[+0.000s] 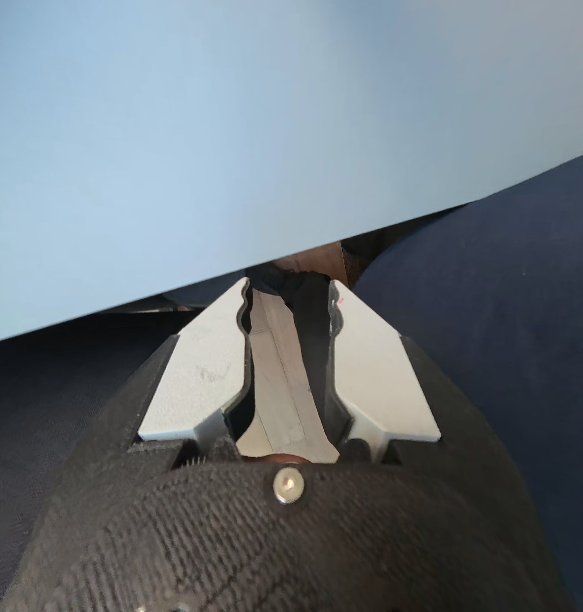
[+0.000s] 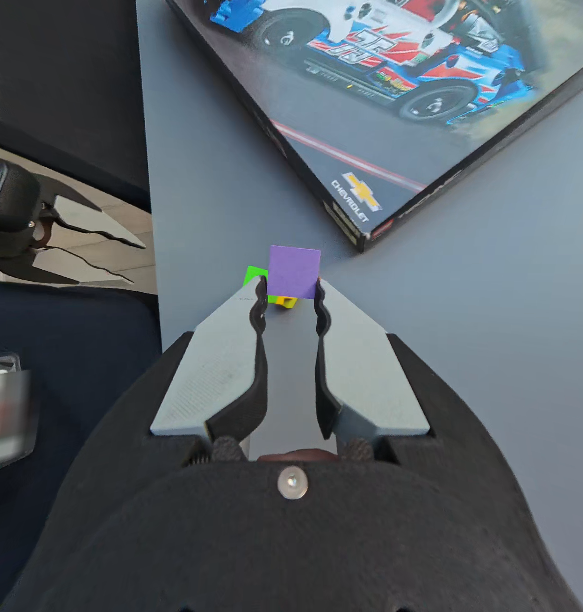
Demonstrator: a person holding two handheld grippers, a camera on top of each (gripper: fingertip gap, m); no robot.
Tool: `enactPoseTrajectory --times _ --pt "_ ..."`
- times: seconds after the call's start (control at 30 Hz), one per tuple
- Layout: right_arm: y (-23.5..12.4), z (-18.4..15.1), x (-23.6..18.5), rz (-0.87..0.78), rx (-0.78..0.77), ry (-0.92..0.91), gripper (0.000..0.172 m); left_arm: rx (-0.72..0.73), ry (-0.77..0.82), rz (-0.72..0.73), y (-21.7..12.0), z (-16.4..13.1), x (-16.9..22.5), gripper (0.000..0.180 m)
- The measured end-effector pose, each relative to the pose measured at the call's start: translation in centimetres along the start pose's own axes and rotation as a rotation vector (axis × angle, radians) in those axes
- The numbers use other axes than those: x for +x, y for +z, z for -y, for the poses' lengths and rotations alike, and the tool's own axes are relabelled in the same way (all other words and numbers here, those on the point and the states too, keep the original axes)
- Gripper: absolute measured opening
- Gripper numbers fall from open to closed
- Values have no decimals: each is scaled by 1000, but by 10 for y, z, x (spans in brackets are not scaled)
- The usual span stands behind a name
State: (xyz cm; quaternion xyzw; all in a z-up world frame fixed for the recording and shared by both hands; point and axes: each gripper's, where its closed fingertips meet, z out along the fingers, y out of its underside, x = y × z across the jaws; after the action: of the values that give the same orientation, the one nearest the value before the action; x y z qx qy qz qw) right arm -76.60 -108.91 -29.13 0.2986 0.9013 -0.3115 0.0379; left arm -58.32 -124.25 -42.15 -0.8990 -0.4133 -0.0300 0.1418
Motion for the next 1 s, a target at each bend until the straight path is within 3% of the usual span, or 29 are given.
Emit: enactPoseTrajectory --times 0.17,0.4,0.53,0.6,0.77,0.83,1.0 --pt "25 -16 -29 -40 -88 -11 26 29 59 -32 1 6 -5 44" --pt "46 -32 -33 -114 -172 -20 30 52 101 -72 2 -2 -8 44" --pt "38 -36 -30 -173 -172 13 47 62 127 -80 1 -2 -9 44" --pt "27 -31 -37 -148 -110 54 48 73 138 -81 -2 2 -12 43" --pt "-15 -50 -27 -224 -4 169 40 151 113 -100 -17 41 -33 21" --pt "-29 -70 -20 -252 26 254 38 153 112 -72 -16 63 -46 0" --pt "-46 -144 -3 -334 63 502 38 117 166 16 5 123 -63 0"
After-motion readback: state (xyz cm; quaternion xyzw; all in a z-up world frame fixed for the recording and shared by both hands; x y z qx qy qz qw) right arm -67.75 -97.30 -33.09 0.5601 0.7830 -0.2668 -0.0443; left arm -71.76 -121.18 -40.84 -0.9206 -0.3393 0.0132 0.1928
